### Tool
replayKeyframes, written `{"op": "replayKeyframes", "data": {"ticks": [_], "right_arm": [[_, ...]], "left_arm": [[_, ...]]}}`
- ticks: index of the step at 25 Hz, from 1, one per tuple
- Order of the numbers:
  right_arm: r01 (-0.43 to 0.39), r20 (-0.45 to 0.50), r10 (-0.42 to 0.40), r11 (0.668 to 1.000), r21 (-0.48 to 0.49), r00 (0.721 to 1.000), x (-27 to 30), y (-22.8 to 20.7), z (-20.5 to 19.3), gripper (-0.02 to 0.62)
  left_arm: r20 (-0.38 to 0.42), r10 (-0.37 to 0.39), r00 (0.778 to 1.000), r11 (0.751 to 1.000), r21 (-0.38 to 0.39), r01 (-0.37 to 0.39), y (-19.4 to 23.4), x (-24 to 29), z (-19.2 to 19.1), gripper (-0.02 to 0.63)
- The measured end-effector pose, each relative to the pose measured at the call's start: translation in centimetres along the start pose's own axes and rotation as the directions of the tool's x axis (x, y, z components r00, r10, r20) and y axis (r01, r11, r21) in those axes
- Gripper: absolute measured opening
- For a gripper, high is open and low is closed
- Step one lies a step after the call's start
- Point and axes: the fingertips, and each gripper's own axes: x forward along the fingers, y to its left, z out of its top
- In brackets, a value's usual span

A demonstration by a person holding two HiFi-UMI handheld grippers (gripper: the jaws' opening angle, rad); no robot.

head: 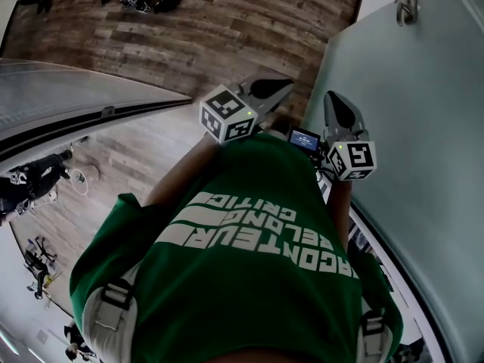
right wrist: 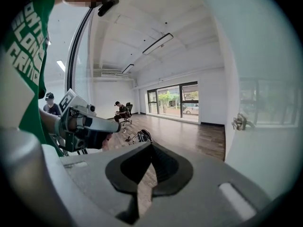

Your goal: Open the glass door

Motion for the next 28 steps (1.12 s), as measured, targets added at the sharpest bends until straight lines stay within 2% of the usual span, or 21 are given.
{"op": "replayKeyframes", "data": {"ticks": [10, 28], "right_arm": [[-0.024, -0.006, 0.023, 1.0, -0.014, 1.0, -0.3, -1.5, -1.5, -0.008], [-0.03, 0.001, 0.03, 0.999, -0.026, 1.0, 1.4, -1.3, -0.3, -0.008]], "left_arm": [[-0.024, 0.017, 1.0, 1.0, 0.024, -0.016, -0.2, 2.2, -0.6, 0.015], [-0.016, 0.042, 0.999, 0.999, 0.019, -0.041, 1.5, 1.3, 0.5, 0.015]]}}
